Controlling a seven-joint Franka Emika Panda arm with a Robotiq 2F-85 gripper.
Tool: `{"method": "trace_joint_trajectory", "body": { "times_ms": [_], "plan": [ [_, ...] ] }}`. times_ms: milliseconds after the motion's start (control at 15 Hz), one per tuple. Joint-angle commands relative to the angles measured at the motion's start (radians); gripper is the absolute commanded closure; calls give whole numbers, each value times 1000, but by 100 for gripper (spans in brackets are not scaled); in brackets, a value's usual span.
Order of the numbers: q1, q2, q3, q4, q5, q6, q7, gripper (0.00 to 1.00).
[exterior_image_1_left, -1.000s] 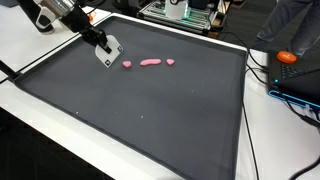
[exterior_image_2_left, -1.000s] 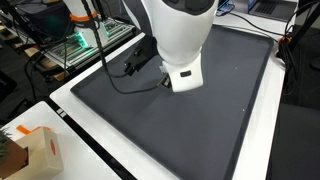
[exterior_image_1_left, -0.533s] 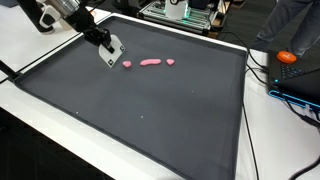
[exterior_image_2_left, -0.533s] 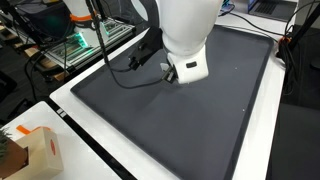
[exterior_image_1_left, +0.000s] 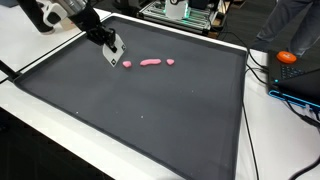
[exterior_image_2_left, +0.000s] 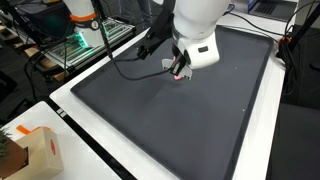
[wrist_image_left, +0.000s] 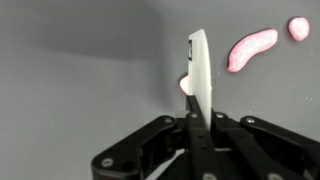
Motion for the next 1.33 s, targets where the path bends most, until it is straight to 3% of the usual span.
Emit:
{"method": "trace_joint_trajectory", "body": {
  "times_ms": [0,467,1267],
  "plan": [
    [45,-40,-16,-53,-59,24,53,99],
    [110,-48,-10,-71,-127,9,142,99],
    [179,-98,17,-157,-111,30,186,99]
  ]
}}
